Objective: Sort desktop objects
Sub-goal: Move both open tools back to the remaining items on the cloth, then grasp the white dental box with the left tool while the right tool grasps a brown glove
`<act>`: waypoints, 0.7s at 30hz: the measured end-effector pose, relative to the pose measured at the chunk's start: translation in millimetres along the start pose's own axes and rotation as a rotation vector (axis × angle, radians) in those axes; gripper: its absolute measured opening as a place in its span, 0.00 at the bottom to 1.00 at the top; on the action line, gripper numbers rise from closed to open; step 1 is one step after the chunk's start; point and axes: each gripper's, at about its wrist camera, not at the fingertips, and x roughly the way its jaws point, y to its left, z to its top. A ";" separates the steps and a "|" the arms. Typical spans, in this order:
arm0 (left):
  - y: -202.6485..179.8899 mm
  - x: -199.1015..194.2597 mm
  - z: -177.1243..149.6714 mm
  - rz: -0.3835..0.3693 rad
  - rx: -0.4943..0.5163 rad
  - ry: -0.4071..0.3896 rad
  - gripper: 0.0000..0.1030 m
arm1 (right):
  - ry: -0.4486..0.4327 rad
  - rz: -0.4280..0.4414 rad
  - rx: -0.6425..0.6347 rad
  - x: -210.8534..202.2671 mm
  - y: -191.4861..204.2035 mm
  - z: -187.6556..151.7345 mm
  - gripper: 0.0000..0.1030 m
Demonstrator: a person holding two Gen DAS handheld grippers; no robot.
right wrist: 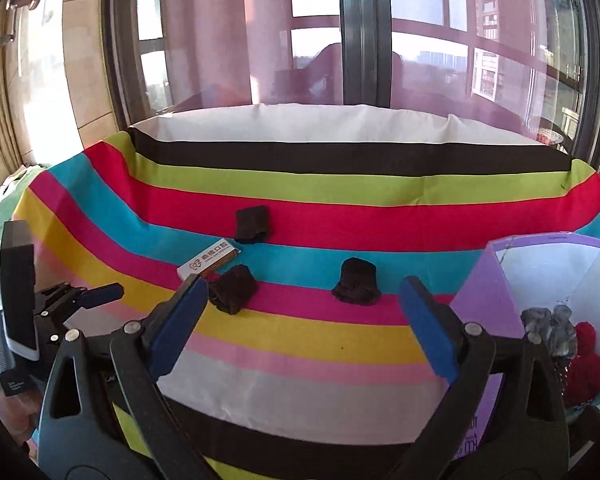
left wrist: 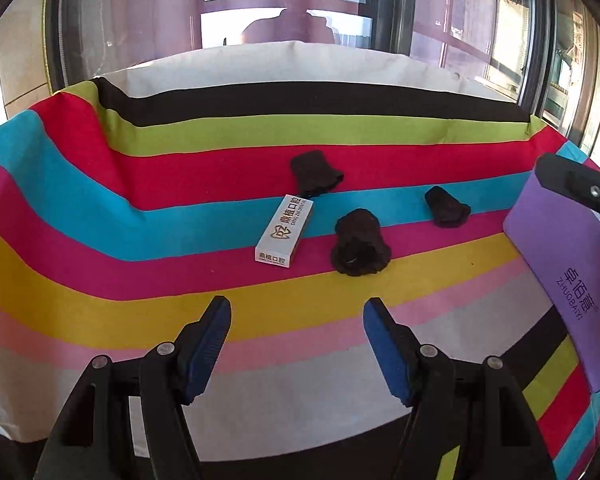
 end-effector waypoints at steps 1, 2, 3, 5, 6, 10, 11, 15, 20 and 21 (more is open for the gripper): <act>4.2 5.2 3.2 -0.002 -0.005 0.011 0.67 | 0.005 -0.012 0.003 12.9 -0.7 4.2 0.94; 8.1 9.6 5.8 -0.003 -0.010 0.021 0.67 | 0.008 -0.025 0.014 24.9 -2.4 7.7 0.94; 11.9 14.7 8.7 -0.007 -0.015 0.032 0.67 | 0.015 -0.040 0.032 36.6 -5.3 10.3 0.94; 20.0 24.2 14.2 -0.010 -0.042 0.044 0.67 | 0.037 -0.068 0.064 58.4 -12.5 13.1 0.94; 23.2 29.2 16.7 -0.010 -0.055 0.052 0.67 | 0.048 -0.081 0.076 68.3 -15.7 13.9 0.94; 20.8 46.1 25.4 0.017 -0.015 0.064 0.67 | 0.092 -0.097 0.095 99.9 -25.8 12.9 0.94; 19.1 49.7 27.9 0.024 -0.006 0.064 0.67 | 0.097 -0.113 0.087 105.0 -27.7 11.9 0.94; 20.5 70.1 39.3 0.024 -0.019 0.086 0.67 | 0.138 -0.127 0.105 123.3 -39.4 4.3 0.94; 19.5 95.9 45.5 0.017 -0.022 0.131 0.66 | 0.191 -0.152 0.136 144.1 -53.8 -1.0 0.94; 17.2 97.7 45.9 0.030 -0.008 0.125 0.65 | 0.198 -0.148 0.143 147.9 -56.0 -1.1 0.94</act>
